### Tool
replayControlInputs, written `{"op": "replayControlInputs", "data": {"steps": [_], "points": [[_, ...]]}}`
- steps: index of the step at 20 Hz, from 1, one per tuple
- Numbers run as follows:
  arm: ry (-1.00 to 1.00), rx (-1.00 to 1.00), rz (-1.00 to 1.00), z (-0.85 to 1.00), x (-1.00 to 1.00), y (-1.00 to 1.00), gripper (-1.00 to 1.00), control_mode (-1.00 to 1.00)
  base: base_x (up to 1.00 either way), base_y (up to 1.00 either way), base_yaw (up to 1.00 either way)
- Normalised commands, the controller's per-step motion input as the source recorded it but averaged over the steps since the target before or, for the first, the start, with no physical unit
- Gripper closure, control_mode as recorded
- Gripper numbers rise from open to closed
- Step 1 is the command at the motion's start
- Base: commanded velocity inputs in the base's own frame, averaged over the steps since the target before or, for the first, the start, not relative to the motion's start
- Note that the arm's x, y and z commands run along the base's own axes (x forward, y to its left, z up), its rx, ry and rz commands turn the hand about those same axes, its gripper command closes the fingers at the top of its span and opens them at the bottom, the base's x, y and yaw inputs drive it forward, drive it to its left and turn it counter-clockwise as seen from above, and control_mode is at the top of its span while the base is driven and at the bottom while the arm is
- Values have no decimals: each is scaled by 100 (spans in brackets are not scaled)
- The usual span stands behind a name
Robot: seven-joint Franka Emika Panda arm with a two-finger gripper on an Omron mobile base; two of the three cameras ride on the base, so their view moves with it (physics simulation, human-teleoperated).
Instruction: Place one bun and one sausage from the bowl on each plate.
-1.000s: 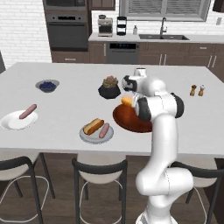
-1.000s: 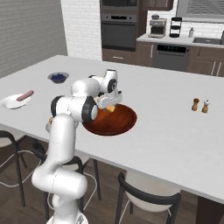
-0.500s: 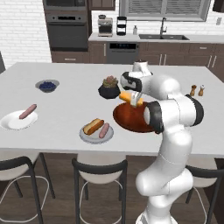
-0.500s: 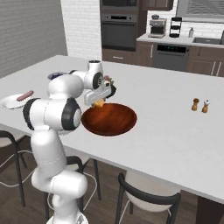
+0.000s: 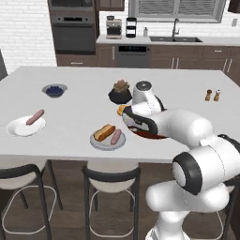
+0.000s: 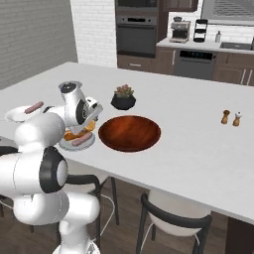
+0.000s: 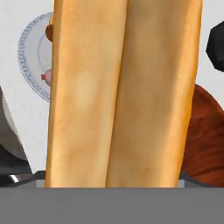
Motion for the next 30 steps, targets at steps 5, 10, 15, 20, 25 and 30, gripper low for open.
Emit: {"op": "replayControlInputs", "data": {"steps": [5,10,15,20,25,30], "points": [[0,0,0,0,0,0,100,100,-70,100,-15],[0,0,0,0,0,0,100,100,-13,100,-31],[0,0,0,0,0,0,100,100,8,100,-43],[0,0,0,0,0,0,100,100,31,98,-41],[0,0,0,0,0,0,100,100,89,48,-24],[20,0,12,0,31,38,100,-100,40,0,-1]]}}
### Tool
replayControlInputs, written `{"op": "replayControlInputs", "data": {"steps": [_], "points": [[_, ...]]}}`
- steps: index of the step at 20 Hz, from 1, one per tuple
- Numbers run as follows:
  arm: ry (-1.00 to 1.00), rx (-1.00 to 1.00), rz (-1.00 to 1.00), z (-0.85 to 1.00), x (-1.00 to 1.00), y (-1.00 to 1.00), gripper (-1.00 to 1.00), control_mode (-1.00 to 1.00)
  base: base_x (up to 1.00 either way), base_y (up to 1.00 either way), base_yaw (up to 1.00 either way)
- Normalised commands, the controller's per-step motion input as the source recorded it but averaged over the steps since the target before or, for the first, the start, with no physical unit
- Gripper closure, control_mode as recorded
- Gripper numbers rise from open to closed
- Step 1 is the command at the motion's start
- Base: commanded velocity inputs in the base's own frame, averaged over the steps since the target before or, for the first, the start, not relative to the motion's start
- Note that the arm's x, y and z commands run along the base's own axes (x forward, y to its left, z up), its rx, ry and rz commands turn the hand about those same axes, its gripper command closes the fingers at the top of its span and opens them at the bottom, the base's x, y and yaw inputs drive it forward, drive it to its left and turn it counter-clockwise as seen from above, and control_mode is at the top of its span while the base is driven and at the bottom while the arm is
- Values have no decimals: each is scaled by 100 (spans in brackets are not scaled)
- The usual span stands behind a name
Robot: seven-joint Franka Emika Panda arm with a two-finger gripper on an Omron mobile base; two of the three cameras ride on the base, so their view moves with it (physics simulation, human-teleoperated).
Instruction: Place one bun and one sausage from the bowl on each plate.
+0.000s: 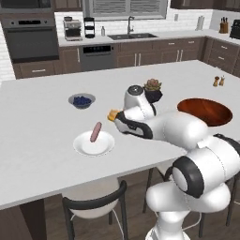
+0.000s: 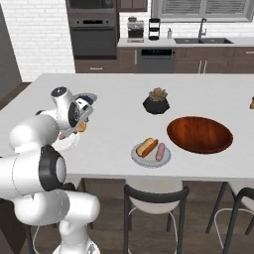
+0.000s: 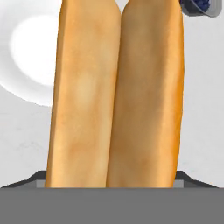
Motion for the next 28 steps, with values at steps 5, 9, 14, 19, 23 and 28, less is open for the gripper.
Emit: {"op": "replayControlInputs", "data": {"steps": [5,9,14,19,23,28], "points": [[41,-2,37,-25,9,100,100,-100,0,0,0],[26,-7,26,-63,-15,73,100,-100,0,0,0],[1,-9,6,-75,22,49,100,-100,0,0,0],[-7,-1,0,-59,57,25,100,-100,0,0,0],[-2,0,0,-23,31,10,-100,-100,0,0,0],[0,0,0,0,0,0,-100,-100,0,0,0]]}}
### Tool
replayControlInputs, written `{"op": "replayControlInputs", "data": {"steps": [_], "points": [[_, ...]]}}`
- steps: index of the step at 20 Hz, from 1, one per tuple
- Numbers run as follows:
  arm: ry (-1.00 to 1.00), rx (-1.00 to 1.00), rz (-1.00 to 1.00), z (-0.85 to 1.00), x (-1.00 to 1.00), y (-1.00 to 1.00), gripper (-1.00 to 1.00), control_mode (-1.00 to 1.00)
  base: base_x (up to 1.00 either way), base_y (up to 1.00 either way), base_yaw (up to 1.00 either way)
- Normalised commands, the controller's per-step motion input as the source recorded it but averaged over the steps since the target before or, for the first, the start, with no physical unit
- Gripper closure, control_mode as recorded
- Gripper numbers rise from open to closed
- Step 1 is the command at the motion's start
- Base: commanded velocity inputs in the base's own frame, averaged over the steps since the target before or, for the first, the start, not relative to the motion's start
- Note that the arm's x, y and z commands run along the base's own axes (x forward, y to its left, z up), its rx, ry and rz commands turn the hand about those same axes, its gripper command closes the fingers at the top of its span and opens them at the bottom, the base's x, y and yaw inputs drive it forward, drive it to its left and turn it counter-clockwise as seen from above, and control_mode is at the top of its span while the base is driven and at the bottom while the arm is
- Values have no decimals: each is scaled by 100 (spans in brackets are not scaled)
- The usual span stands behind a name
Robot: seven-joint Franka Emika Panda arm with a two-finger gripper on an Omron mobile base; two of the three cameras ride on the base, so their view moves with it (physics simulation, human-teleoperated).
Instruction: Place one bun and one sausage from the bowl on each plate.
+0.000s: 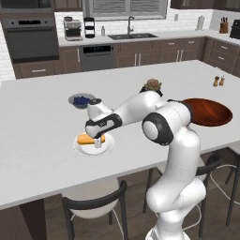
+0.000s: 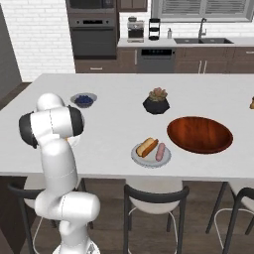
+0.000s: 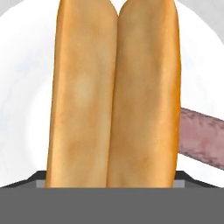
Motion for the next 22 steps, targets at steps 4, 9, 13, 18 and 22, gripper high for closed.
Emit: {"op": "replayControlInputs", "data": {"steps": [4,9,13,18,22], "points": [[0,0,-1,0,0,0,-100,-100,0,0,0],[0,2,-1,18,-2,-1,-100,-100,0,0,0],[0,2,-3,44,-5,-1,-100,-100,0,0,0],[0,5,-7,52,-29,-13,-100,-100,0,0,0],[-12,17,-11,69,-100,-75,-100,-100,0,0,0]]}}
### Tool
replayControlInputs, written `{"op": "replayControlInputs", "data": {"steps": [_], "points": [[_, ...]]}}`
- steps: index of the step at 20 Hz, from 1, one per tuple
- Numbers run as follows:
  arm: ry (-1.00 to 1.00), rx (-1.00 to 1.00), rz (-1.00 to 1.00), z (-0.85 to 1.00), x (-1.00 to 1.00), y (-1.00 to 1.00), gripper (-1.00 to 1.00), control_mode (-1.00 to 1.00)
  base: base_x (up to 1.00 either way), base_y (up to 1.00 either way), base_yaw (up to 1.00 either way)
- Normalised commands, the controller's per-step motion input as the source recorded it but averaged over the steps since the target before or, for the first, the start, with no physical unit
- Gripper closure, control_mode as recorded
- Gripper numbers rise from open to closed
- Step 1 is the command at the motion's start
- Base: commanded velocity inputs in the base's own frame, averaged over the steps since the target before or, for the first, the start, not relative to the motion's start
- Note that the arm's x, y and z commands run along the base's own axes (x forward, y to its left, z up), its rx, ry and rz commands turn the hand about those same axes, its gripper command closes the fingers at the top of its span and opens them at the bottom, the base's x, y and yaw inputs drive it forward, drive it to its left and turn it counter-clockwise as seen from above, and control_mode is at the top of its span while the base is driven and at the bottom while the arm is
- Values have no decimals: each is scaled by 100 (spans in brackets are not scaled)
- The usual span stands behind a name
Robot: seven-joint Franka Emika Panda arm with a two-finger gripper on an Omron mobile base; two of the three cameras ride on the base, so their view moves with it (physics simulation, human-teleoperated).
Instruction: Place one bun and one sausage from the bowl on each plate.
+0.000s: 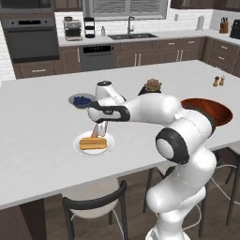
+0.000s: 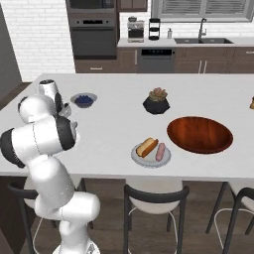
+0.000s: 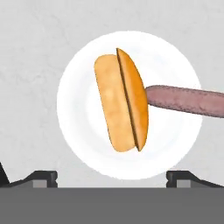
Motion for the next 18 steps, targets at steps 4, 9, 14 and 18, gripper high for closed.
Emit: {"op": "replayControlInputs", "data": {"steps": [4,9,14,18], "points": [[-33,23,-10,89,-100,-99,-100,-100,0,0,0],[-46,24,-6,100,-100,-93,-100,-100,0,0,0],[-63,12,-5,100,-100,-57,-100,-100,0,0,0],[-64,0,-2,100,-82,-17,-100,-100,0,0,0]]}}
